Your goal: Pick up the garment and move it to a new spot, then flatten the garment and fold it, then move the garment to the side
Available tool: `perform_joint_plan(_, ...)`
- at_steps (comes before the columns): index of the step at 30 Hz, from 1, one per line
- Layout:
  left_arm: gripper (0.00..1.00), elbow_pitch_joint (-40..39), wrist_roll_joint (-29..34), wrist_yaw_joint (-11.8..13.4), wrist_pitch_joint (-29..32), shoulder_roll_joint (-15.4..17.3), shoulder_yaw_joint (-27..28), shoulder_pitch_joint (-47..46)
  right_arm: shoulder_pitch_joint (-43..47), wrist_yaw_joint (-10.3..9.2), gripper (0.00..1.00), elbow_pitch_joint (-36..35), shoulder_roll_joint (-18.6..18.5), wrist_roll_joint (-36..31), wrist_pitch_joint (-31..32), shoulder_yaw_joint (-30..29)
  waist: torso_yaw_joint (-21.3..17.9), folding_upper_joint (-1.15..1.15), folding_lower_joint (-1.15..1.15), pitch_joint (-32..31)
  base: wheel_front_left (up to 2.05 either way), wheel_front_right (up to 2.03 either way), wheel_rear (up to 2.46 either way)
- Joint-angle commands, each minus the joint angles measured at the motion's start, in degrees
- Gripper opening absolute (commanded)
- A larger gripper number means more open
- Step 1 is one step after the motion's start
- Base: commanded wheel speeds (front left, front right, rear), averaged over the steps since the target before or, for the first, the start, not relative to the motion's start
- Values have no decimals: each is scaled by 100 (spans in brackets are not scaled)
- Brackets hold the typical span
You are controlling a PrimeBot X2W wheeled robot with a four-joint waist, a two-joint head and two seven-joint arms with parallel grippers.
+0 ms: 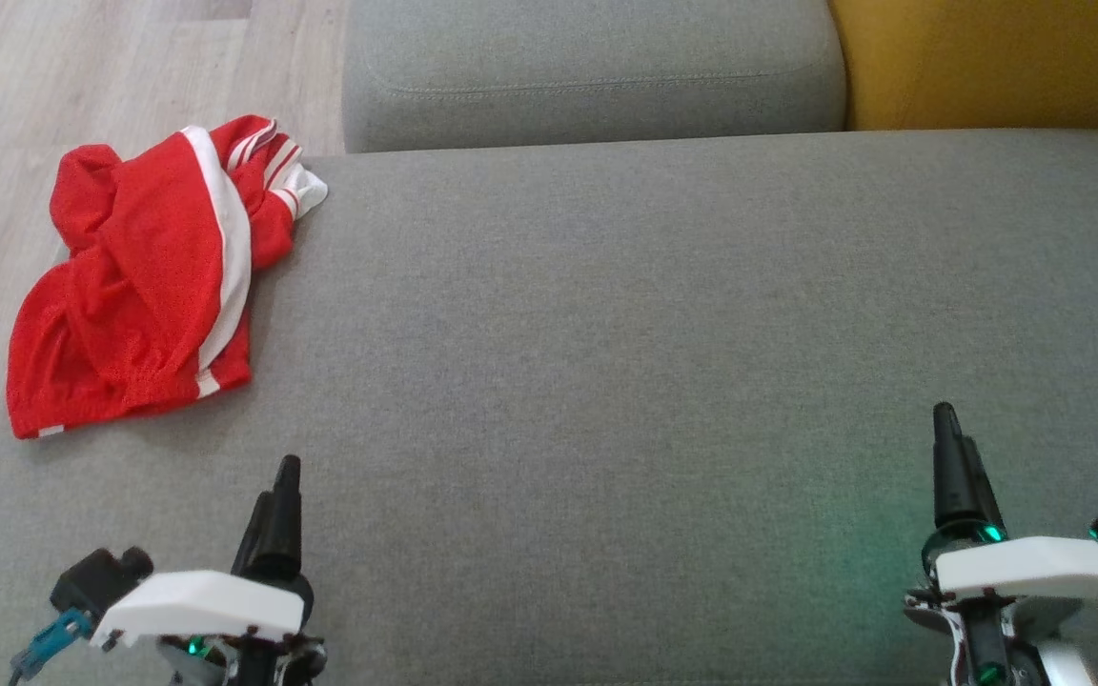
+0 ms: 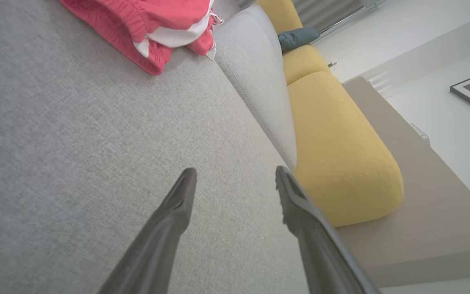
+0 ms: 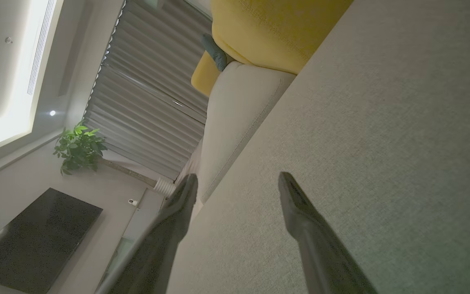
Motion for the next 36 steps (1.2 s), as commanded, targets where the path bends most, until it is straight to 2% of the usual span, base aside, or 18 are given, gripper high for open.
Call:
perform_joint_plan(1, 100, -245, 189, 16, -75, 69, 40, -300, -241, 20, 100, -259, -29, -192, -89, 102, 2, 0, 0, 3, 0, 0, 0)
perform_joint_plan(20, 100, -378, 1988, 188, -398, 100, -234, -342, -301, 27, 100, -367, -38, -1729, -411, 427, 28, 0, 0, 16, 0, 0, 0)
perform_joint_plan(36, 100, -471, 3207, 333, -670, 116, -390, -308, -344, 33, 100, -216, -45, -3024, -681, 637, 39, 0, 0, 12, 0, 0, 0)
